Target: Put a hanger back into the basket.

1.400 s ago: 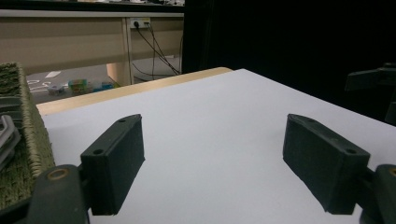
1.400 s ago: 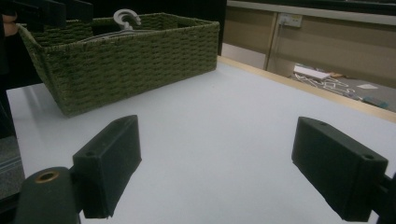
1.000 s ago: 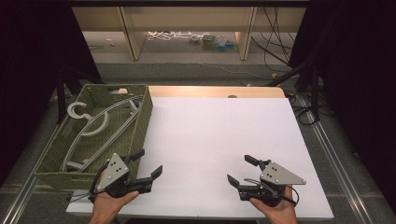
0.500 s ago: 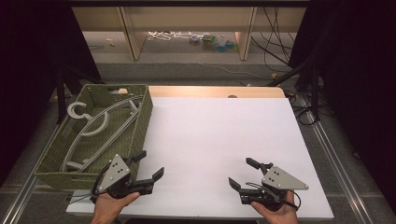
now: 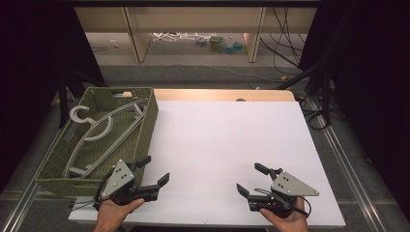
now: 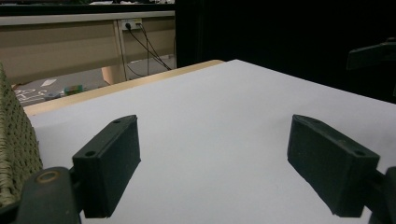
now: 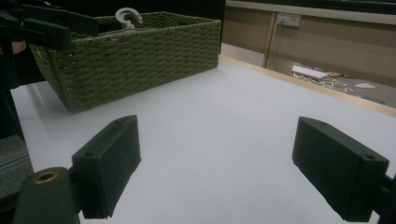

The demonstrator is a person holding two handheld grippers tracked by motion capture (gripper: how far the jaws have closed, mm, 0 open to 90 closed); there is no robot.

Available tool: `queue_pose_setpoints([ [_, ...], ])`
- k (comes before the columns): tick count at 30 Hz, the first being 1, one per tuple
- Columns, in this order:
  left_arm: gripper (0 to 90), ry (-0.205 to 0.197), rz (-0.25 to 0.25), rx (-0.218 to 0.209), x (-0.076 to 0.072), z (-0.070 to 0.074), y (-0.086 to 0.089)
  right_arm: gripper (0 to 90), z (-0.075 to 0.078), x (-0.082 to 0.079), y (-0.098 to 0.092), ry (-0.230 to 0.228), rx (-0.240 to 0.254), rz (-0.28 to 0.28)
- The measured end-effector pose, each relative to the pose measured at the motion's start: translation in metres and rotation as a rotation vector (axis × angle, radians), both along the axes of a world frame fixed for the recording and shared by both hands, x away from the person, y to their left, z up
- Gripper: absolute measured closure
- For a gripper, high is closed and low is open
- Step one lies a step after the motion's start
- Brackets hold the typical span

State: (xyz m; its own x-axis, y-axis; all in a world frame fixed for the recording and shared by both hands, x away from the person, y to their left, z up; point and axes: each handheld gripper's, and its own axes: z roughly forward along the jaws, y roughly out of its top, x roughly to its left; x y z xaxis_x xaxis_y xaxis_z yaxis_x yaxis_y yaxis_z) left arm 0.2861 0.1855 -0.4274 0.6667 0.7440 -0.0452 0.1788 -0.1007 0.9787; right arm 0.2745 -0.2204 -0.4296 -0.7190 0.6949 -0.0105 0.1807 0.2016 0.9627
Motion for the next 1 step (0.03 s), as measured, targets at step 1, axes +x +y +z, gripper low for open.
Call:
queue_pose_setpoints([
  [1,16.8,0.000,0.000,0.001,0.0001,-0.0001,0.0001,16.1,-0.0001,0.0000,0.0001,0.000,-0.001,0.000],
])
